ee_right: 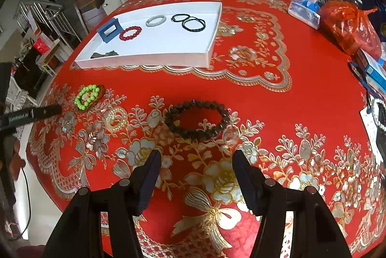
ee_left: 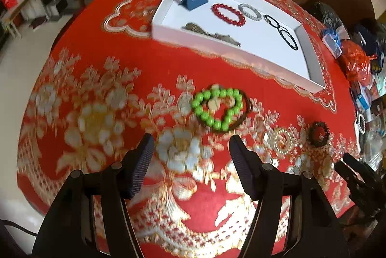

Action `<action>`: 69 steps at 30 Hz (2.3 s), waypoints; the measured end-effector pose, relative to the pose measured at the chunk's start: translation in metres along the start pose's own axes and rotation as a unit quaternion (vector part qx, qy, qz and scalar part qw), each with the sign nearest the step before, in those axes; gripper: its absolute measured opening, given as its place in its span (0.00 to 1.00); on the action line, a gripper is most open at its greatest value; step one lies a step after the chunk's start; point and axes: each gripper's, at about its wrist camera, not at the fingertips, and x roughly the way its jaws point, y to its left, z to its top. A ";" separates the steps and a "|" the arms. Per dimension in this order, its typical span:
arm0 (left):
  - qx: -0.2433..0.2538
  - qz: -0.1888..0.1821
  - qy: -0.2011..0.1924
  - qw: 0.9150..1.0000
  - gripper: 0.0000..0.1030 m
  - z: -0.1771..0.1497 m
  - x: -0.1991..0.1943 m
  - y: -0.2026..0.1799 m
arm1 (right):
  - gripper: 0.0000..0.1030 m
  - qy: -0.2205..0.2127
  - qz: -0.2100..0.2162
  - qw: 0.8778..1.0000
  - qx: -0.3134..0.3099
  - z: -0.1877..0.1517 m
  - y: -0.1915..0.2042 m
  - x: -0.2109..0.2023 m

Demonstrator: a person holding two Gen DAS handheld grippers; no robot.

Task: Organize jewelry
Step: 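Grasp the green bead bracelet with the left tool and lift it, then grasp the gold coil hair tie with the right tool while the left tool holds the green bracelet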

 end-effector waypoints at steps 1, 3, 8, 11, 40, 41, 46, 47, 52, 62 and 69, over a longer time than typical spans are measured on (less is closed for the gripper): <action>0.009 0.000 -0.002 1.000 0.63 0.006 0.003 -0.002 | 0.57 0.000 0.002 1.000 0.002 -0.001 -0.001 0.000; 0.023 -0.002 -0.006 1.000 0.63 0.016 0.011 -0.005 | 0.57 0.000 0.002 1.000 0.003 -0.001 -0.001 -0.001; 0.071 -0.004 0.003 0.997 0.62 0.033 0.034 -0.014 | 0.57 0.000 0.002 1.000 0.007 0.004 0.001 0.000; 0.114 -0.001 0.012 0.993 0.48 0.037 0.048 -0.022 | 0.57 0.003 0.003 1.000 0.008 0.007 0.003 0.003; 0.193 -0.053 0.033 0.979 0.37 0.050 0.042 -0.020 | 0.57 0.029 0.083 0.995 -0.049 0.047 0.091 0.055; 0.203 -0.053 0.036 0.977 0.37 0.051 0.045 -0.021 | 0.57 0.029 0.083 0.995 -0.047 0.047 0.090 0.054; 0.241 -0.064 0.049 0.967 0.23 0.058 0.060 -0.026 | 0.57 0.030 0.082 0.995 -0.038 0.048 0.086 0.055; 0.243 -0.070 0.050 0.966 0.15 0.060 0.061 -0.026 | 0.57 0.031 0.083 0.995 -0.036 0.048 0.085 0.056; 0.212 -0.095 0.061 0.971 0.14 0.064 0.061 -0.017 | 0.57 0.033 0.084 0.995 -0.035 0.052 0.085 0.059; 0.138 -0.133 0.029 0.981 0.14 0.069 -0.007 0.009 | 0.57 0.039 0.096 0.992 -0.068 0.050 0.098 0.066; 0.114 -0.141 0.041 0.983 0.14 0.064 -0.019 0.010 | 0.57 0.037 0.088 0.992 -0.082 0.050 0.104 0.072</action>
